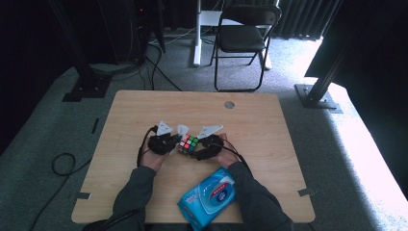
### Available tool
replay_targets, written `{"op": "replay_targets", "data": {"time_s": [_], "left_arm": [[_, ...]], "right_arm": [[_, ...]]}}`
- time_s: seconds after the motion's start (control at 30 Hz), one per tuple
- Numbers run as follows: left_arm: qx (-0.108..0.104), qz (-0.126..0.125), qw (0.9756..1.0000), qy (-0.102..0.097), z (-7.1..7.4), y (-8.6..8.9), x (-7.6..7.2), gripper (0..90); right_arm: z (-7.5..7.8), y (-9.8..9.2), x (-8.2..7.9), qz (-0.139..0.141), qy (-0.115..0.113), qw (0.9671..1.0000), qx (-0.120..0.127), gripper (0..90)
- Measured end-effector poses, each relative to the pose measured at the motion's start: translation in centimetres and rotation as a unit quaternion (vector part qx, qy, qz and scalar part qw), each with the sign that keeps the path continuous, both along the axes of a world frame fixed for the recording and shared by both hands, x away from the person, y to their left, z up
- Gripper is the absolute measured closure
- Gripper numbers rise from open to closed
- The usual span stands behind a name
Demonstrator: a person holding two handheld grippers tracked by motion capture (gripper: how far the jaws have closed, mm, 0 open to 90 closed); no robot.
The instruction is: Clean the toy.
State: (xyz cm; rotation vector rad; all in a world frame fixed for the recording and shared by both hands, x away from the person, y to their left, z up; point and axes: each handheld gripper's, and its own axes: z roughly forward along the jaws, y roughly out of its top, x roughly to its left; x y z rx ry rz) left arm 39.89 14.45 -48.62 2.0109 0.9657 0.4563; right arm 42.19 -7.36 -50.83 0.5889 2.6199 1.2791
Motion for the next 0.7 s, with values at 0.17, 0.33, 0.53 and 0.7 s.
{"op": "replay_targets", "data": {"time_s": [0.17,0.33,0.53,0.7], "left_arm": [[-0.006,-0.005,0.9999,0.007,-0.5,0.2,0.2,85.8],[-0.012,-0.012,0.9998,0.015,-0.9,0.4,0.4,85.7],[-0.001,-0.013,0.9996,0.026,-1.7,0.4,0.5,85.9],[-0.003,-0.012,0.9993,0.034,-2.5,0.7,0.2,85.9]], "right_arm": [[0.0,0.0,0.0,0.001,0.0,1.0,0.0,34.5],[-0.1,0.0,0.0,0.004,-0.002,1.0,-0.001,34.4],[0.0,-0.1,0.0,0.003,-0.002,1.0,0.004,34.4],[0.0,-0.2,0.0,0.001,-0.005,1.0,0.005,34.4]]}}
